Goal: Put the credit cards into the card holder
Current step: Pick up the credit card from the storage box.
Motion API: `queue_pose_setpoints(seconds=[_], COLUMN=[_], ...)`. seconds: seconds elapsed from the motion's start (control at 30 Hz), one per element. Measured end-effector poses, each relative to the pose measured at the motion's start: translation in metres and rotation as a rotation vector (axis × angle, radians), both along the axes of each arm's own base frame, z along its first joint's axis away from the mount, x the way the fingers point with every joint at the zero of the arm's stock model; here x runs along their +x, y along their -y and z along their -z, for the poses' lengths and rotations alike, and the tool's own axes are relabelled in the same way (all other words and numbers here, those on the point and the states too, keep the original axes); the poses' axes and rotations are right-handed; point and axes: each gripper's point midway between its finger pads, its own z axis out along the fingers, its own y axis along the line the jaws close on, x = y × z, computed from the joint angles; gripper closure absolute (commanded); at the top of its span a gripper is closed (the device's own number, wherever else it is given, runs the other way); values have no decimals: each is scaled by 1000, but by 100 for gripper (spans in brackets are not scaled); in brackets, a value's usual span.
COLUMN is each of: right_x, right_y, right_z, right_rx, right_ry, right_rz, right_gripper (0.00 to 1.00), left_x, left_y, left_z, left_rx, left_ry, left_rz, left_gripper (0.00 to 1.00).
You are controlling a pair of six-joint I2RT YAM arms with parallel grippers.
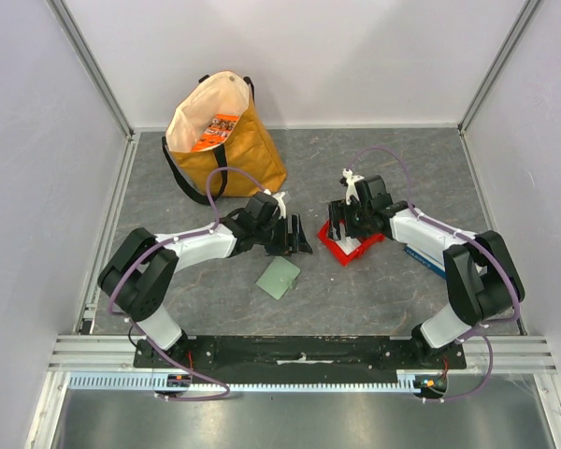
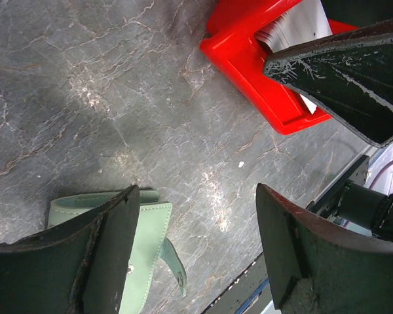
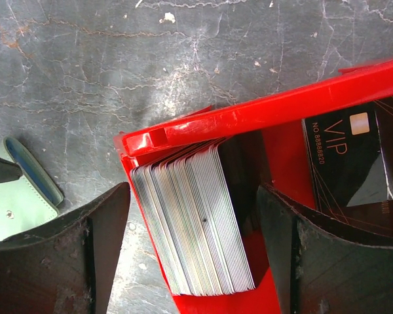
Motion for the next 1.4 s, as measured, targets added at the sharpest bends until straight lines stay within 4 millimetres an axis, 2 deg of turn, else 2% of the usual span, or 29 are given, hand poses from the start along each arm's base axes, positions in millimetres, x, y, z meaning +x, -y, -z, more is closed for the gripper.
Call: queue_pose_setpoints(seconds=[0.53,0.63,0.7,0.8,0.97,1.03,1.4], right_x=[-1,0,1,2,3,5,16], right_y=[-1,2,5,9,13,15,28], right_z=[-13,-13,-13,-12,-13,-13,-20], right_rx=[38,36,36,37,47,52,53], right_ry=[-6,-9,-14,-18,-26,-26,-14], right_rz=[-3,5,14,24,34,40,82], right_gripper=[37,44,56,63,70,81,81], left_x=[-2,-2,-2,-2,-2,-2,-2], left_y=[2,2,2,2,2,2,2], left_z=[1,2,2,2,2,2,2], left_rx=[-9,-7,-8,-8,-8,-8,-9], left_ry=[-13,-15,-15,-15,-15,-15,-15], left_rz=[6,6,6,6,6,6,7], left_gripper=[24,24,24,24,24,24,24])
